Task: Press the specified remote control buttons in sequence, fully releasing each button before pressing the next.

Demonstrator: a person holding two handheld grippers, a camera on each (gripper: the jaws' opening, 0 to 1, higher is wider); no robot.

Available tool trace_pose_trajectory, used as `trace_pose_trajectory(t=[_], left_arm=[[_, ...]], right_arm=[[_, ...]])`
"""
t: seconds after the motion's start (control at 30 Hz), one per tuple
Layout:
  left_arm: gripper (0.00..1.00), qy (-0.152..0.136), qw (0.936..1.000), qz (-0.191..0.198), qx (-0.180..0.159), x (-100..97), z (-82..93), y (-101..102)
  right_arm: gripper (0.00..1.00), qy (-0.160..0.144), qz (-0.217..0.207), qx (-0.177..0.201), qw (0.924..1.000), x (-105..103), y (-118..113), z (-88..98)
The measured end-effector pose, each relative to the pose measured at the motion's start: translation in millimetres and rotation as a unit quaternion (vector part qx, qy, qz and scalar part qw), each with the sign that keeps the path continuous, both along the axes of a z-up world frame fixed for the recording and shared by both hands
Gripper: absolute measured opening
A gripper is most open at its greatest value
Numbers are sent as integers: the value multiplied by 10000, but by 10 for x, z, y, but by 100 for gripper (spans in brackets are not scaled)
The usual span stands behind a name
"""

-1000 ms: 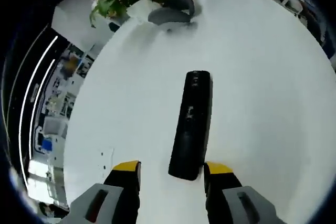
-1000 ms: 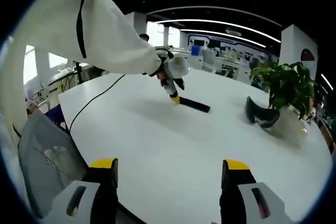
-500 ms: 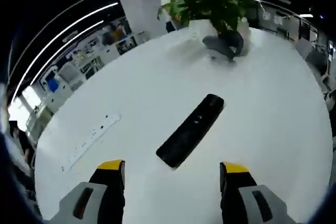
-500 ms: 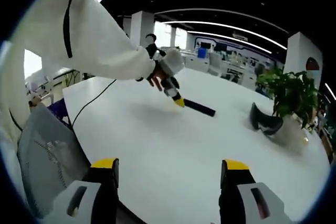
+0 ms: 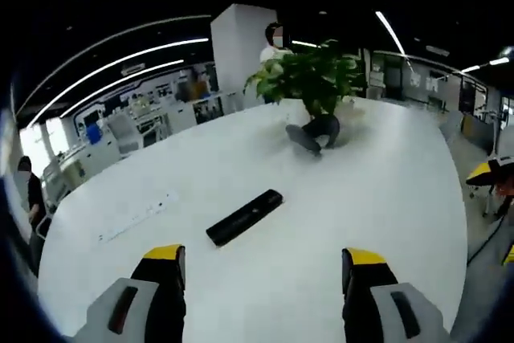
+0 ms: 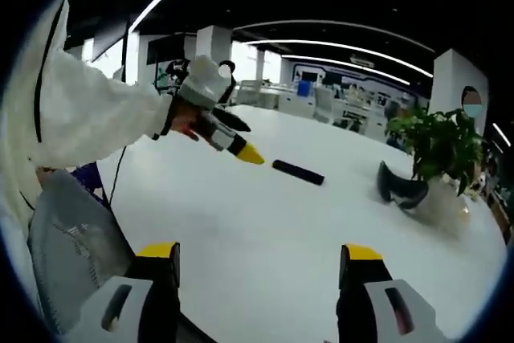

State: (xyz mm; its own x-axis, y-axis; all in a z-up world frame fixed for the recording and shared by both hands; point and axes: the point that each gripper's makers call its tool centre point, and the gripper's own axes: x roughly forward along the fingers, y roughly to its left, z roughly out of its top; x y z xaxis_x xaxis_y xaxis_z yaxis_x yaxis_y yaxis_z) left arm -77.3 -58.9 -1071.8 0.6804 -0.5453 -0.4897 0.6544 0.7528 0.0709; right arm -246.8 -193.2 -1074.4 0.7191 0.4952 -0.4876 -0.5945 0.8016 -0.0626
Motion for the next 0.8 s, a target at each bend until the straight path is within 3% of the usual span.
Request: trace_pose_trajectory(t=[0.07, 0.13, 0.27, 0.43, 0.5, 0.57, 0.73, 0.8], left_arm=[[86, -58, 10000, 35, -14, -249, 104, 43], [87, -312, 9994, 109, 48, -423, 190, 117], [90, -304, 9981, 475, -251, -731, 285, 226], [91, -395, 9969, 684, 29, -1131, 333, 363], [92, -256, 9955, 881, -220, -1274, 342, 401], [94, -312, 9941, 932, -465, -1366, 381, 407], [96, -616, 9843, 1544, -596, -1511, 427, 644], [99, -655, 9825, 1612, -659, -1574, 402, 691]], right_arm=[[81, -79, 9, 27, 10000, -4, 12, 32], [82, -107, 30, 27, 9999, -9, 23, 41], [82, -159, 102, 40, 9998, -26, 53, 58], [83, -207, 100, 126, 9997, -21, 37, 90], [83, -207, 68, 185, 9996, -20, 21, 100], [83, -265, 93, 255, 9993, -27, 37, 134], [85, -275, 90, 306, 9991, -25, 43, 143], [87, -284, 68, 306, 9991, -19, 37, 146]])
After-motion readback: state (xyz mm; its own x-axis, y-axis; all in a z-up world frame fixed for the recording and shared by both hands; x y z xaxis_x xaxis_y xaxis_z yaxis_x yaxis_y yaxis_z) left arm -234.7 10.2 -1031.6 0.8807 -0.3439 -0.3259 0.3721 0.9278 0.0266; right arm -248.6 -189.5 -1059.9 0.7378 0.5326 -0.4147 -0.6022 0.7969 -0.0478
